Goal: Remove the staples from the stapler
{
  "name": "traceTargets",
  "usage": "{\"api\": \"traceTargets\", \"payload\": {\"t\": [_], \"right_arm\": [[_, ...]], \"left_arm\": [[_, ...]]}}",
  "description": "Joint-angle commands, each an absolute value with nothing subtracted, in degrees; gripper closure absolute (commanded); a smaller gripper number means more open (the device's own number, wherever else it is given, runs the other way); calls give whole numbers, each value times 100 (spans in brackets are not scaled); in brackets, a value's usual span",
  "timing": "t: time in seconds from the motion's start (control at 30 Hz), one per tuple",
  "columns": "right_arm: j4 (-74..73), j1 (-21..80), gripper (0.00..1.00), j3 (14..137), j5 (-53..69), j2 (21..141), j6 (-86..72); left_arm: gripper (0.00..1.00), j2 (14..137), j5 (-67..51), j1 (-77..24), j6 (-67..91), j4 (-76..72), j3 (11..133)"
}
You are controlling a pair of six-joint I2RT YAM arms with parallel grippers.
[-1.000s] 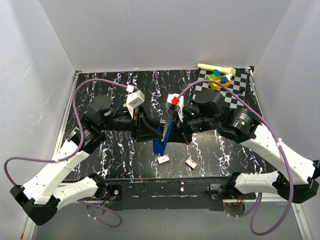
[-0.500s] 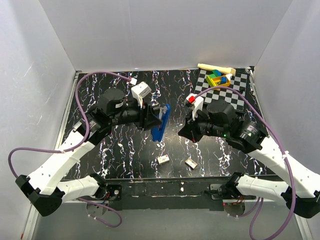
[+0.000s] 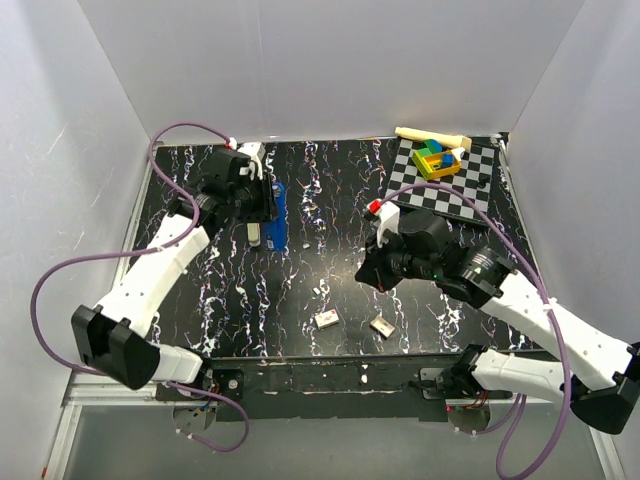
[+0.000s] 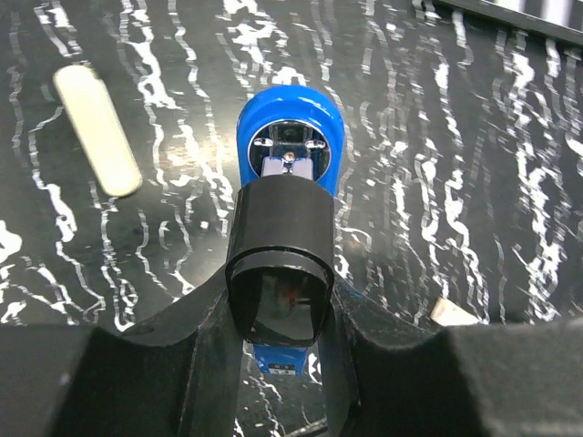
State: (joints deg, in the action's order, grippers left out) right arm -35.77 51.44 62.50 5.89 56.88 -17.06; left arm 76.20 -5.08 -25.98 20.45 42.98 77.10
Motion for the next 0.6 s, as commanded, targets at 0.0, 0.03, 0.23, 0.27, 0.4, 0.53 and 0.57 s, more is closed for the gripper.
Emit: {"api": "traceTargets", "payload": {"t": [0.0, 0.03, 0.23, 0.27, 0.4, 0.53, 0.57], "right_arm": [[-3182, 5150, 99, 6074, 843, 5809, -1977], [-3138, 5142, 99, 6030, 887, 5836, -1995], [-2962, 5142, 99, 5845, 1186, 5950, -2118], [-2962, 5142, 99, 5819, 1247, 5985, -2136], [-2874, 5142, 99, 5731, 1362, 6082, -2171], [-2743, 5150, 99, 5643, 1529, 6135, -2206], [-2716, 5142, 99, 5625, 1555, 6152, -2223]], "left_arm": [[100, 7743, 263, -2278, 2162, 4474, 8235], [100, 7787, 290, -2155, 2162, 4482, 8235], [100, 8042, 18, -1250, 1916, 4421, 8191], [100, 8085, 0, -1118, 1846, 4412, 8183], [100, 8410, -325, -765, 1758, 4412, 8174], [100, 8832, -343, -580, 1644, 4368, 8156], [100, 8946, -308, -554, 1626, 4351, 8165]]}}
